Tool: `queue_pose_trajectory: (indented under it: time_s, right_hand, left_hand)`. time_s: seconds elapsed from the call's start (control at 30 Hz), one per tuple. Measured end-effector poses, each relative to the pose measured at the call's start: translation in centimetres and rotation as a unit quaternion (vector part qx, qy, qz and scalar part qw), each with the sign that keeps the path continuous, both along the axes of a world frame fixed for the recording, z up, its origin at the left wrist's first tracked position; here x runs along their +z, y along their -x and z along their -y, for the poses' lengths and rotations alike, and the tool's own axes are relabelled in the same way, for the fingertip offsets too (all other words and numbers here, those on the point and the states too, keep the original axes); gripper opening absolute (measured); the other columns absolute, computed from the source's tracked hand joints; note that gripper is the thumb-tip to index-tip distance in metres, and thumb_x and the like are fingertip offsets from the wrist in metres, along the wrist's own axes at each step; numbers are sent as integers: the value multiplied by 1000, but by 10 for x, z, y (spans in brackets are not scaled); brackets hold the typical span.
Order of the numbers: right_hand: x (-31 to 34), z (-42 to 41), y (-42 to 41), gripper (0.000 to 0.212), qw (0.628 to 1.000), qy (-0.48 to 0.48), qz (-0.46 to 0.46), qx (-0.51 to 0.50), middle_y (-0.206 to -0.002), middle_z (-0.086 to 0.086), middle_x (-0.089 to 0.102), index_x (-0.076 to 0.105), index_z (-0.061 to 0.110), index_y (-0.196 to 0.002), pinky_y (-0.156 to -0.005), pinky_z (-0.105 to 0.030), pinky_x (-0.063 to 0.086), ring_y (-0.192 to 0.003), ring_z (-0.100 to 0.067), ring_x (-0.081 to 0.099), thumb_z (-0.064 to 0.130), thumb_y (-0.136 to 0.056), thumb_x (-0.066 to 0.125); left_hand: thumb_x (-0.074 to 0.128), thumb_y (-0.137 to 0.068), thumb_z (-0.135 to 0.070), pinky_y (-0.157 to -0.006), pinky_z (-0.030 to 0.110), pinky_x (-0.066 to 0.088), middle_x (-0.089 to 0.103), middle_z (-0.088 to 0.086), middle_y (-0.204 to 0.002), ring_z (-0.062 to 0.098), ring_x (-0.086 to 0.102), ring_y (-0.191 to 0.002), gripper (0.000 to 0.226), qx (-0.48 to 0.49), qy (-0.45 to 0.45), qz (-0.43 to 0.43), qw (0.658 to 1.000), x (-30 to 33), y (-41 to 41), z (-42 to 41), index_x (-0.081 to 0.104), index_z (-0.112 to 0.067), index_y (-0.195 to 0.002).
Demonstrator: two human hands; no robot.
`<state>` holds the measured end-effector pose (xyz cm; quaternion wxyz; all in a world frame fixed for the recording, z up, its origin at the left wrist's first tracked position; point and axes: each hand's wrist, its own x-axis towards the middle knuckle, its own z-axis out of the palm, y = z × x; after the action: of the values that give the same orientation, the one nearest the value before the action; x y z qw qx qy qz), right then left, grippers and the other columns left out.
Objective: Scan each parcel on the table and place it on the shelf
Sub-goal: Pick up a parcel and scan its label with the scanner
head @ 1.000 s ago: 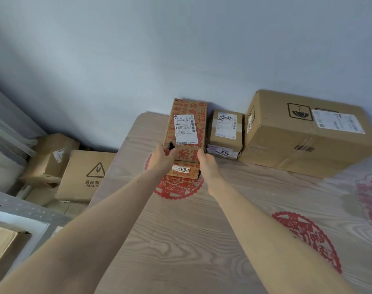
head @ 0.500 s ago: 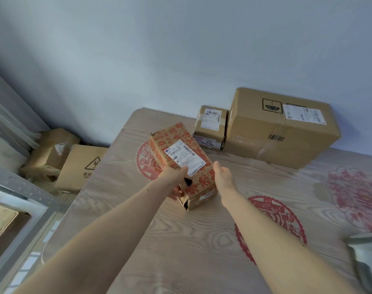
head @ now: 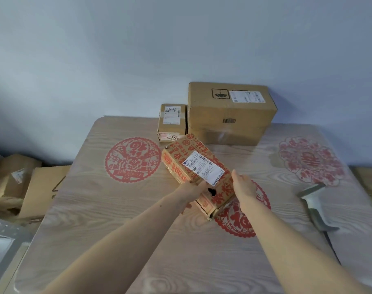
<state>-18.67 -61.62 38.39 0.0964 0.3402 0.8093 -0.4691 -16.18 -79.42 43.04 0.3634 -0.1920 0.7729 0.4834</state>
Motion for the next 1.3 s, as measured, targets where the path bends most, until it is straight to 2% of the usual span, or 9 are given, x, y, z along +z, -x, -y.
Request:
queue_pose_trajectory:
  time_s: [0.13, 0.3, 0.47, 0.57, 0.63, 0.8, 0.97, 1.13, 1.3]
  right_hand:
    - [2, -16, -19, 107, 998, 56, 21, -12, -156, -13, 31, 22, 22, -154, -109, -57, 39, -140, -37, 37, 67, -71, 71]
    - [-11, -35, -22, 108, 993, 104, 55, 23, -157, -8, 33, 8, 31, -157, -101, -59, 47, -137, -36, 42, 47, -77, 80]
    - [-15, -50, -14, 74, 988, 143, 37, 45, -141, -7, 50, 33, 21, -145, -89, -49, 52, -114, -30, 57, 31, -86, 76]
    - [-9, -72, -1, 52, 991, 117, 16, 56, -118, -4, 56, 43, 19, -134, -83, -43, 54, -97, -23, 57, 25, -90, 71]
    - [-5, -94, 7, 46, 992, 113, 11, 53, -117, -5, 58, 45, 18, -130, -86, -45, 55, -95, -23, 58, 23, -91, 69]
    - [-2, -148, 24, 41, 993, 108, 14, 38, -120, -10, 57, 44, 18, -133, -77, -42, 50, -102, -28, 57, 19, -97, 61]
    - [0, -194, 38, 43, 996, 80, -1, 27, -133, -11, 56, 41, 16, -139, -100, -52, 48, -117, -32, 55, 17, -99, 55]
    - [1, -227, 39, 45, 997, 71, -17, 27, -140, -11, 54, 41, 12, -140, -104, -52, 45, -124, -33, 53, 22, -99, 57]
    - [0, -250, 22, 58, 995, -62, -41, 62, -138, -14, 56, 41, 6, -144, -99, -40, 44, -123, -33, 55, 32, -96, 62]
  left_hand:
    - [53, -92, -59, -91, 45, 45, 38, 11, -148, 33, 45, -128, 84, 63, 40, -31, 997, -12, 10, -10, 18, -17, -156]
    - [61, -91, -49, -98, 43, 44, 8, 14, -163, 36, 41, -135, 100, 101, 71, -94, 988, -17, 22, -19, -10, -25, -157]
    - [66, -88, -46, -102, 47, 43, 15, 12, -163, 38, 38, -138, 110, 147, 38, -68, 986, -21, 30, -44, -18, -24, -155]
    - [68, -85, -48, -106, 51, 44, 29, 12, -158, 37, 42, -135, 108, 164, 29, -66, 984, -21, 37, -68, -9, -20, -156]
    - [67, -88, -44, -104, 48, 46, 41, 9, -150, 34, 46, -132, 103, 169, 19, -67, 983, -17, 40, -88, -5, -15, -156]
    - [62, -91, -46, -100, 50, 50, 53, 13, -141, 33, 55, -122, 95, 149, 14, -64, 987, -17, 45, -144, 1, -10, -155]
    - [57, -95, -43, -87, 40, 56, 60, 9, -128, 21, 63, -95, 98, 142, 8, -62, 988, -13, 44, -195, -12, -8, -155]
    - [62, -89, -52, -103, 44, 48, 51, 9, -140, 29, 55, -120, 98, 156, -20, -70, 985, -20, 43, -227, 5, -8, -155]
    - [62, -85, -61, -107, 48, 43, 26, 19, -156, 39, 41, -134, 97, 181, 71, -67, 979, -17, 46, -235, 14, -13, -155]
